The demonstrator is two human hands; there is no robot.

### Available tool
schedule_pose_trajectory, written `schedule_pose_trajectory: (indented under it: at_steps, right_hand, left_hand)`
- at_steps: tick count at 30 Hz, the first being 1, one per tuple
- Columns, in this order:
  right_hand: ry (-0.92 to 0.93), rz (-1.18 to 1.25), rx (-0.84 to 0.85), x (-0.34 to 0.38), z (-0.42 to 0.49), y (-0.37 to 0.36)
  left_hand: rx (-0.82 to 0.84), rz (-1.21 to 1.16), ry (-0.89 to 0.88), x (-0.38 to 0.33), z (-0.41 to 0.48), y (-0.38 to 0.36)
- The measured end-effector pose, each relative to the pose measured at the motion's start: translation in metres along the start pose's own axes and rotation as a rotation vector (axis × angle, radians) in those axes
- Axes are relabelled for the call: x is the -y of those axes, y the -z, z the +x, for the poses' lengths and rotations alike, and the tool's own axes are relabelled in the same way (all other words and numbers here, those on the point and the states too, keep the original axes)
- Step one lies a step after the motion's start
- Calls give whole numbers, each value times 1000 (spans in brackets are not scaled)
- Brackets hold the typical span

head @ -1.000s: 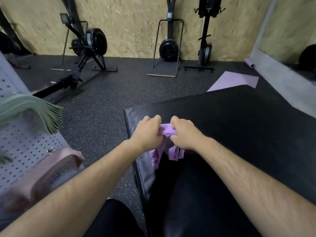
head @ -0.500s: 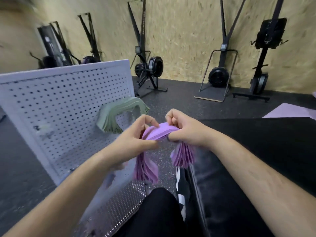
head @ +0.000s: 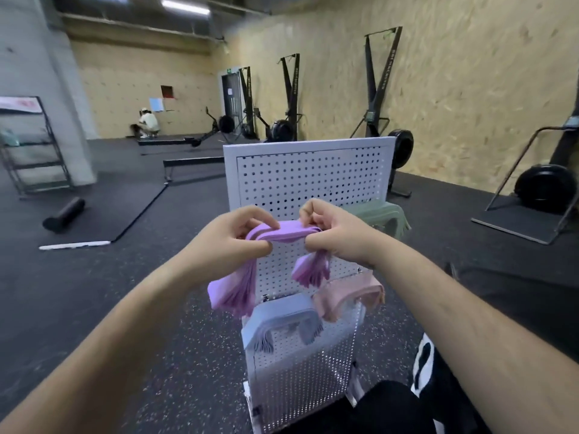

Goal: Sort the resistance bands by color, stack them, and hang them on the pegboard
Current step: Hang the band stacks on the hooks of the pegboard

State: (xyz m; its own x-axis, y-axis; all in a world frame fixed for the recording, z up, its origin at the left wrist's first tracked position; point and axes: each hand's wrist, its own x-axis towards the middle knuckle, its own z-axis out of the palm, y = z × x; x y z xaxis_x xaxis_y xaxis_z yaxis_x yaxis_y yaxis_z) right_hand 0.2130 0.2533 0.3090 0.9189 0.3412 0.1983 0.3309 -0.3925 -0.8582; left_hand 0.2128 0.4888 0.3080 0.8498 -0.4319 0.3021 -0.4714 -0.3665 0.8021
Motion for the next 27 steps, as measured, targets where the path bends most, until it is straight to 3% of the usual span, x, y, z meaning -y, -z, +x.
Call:
schedule_pose_trajectory:
  at_steps: [14,23,27]
  right_hand:
    - [-39,-2,-136,-73,74,-50]
    - [-15,64,-212,-93,64,-81]
    - [34,13,-236,-91,55,-84]
  left_hand:
    - [-137,147,41,100,37,-6]
    - [-245,380,-99,115,29,-24]
    - [-199,489,-99,106,26,-24]
